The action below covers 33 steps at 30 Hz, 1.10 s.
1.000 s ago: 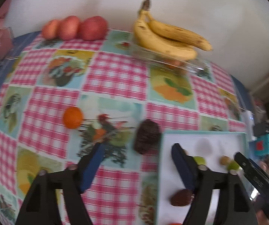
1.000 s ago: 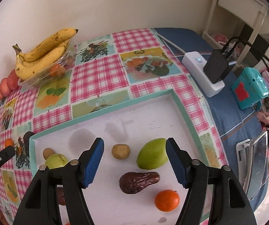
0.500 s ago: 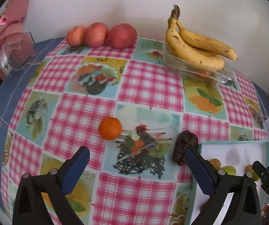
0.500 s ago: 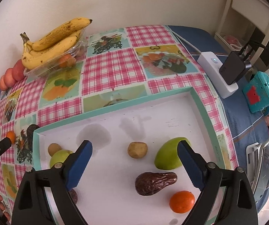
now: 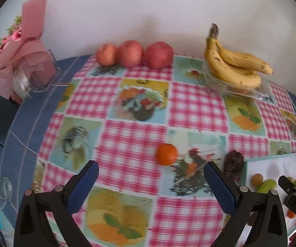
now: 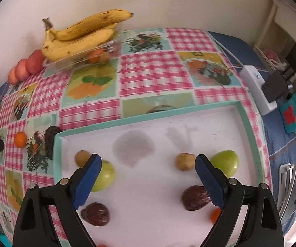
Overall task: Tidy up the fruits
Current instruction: 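Move both tools back toward the orange and the dark date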
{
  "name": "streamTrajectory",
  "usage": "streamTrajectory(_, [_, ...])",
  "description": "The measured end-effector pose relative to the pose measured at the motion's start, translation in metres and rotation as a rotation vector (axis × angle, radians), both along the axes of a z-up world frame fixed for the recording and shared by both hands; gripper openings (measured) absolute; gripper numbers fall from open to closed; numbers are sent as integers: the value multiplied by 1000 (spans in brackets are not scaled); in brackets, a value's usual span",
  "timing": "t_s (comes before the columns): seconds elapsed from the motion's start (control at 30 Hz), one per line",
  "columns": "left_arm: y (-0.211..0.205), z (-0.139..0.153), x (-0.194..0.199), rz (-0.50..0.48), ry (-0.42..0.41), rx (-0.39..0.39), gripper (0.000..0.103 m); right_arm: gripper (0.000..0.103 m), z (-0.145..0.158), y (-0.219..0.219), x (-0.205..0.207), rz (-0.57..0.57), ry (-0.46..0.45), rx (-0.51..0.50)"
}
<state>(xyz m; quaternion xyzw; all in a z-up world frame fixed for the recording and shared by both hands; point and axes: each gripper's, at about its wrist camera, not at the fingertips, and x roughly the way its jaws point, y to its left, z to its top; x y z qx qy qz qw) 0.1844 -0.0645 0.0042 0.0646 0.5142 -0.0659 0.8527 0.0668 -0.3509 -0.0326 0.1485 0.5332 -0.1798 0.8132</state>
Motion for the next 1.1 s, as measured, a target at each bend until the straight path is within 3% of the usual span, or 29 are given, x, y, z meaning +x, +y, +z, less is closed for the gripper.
streamTrajectory(0.33, [66,24,11,115,-46,19,103,92,8,65,34,113,-8,26])
streamTrajectory(0.53, [97,23,18,168,-33,-23,103,92,11,107,50,188,-20,33])
streamTrajectory(0.77, [98,5,27,150,45,-113,103,92,16,134,62,249,-30,-14])
streamTrajectory(1.03, [80,-10,39,107,68,-194,101,92,11,127,73,227,-50,-9])
streamTrajectory(1.1, [77,-12,41,101,68,-209,95,92,10,124,77,227,-64,-16])
